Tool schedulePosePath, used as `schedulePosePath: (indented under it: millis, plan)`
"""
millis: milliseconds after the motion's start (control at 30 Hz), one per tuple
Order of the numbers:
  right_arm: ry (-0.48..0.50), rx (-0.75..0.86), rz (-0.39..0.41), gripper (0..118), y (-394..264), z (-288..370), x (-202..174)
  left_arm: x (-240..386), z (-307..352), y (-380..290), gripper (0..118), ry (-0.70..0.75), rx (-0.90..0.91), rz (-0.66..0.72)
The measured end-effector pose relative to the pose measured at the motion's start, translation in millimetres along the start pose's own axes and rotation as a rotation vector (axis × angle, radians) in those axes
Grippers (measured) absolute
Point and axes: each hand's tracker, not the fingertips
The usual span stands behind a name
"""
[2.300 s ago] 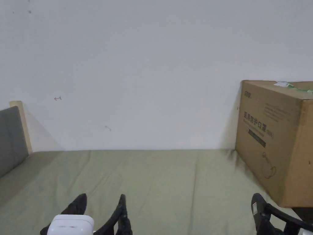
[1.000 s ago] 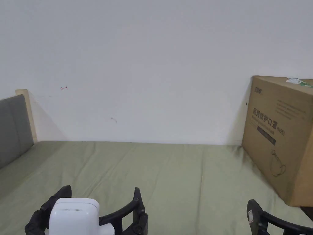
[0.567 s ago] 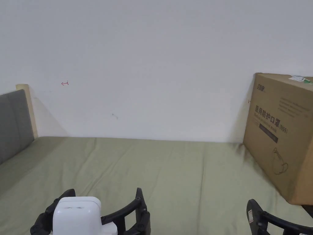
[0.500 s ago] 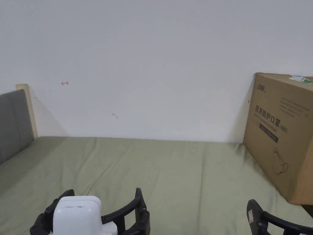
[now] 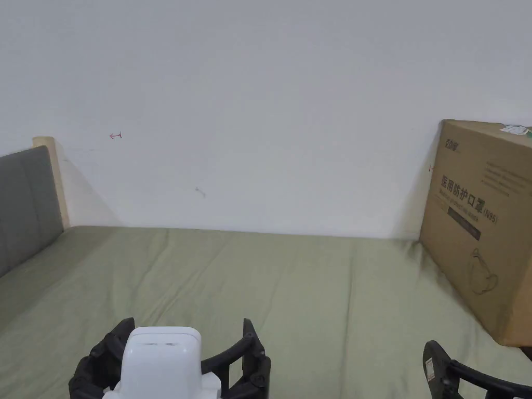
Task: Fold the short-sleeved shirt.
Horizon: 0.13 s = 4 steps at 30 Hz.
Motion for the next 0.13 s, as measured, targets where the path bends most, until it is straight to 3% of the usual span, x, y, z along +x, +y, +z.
schedulePosePath:
  millis: [133]
  plan:
    - [0.009,0.005,-0.027,118,-0.1,1.8,2.6,-7.7,2.5,-0.9,109,-0.069,0.001,0.046]
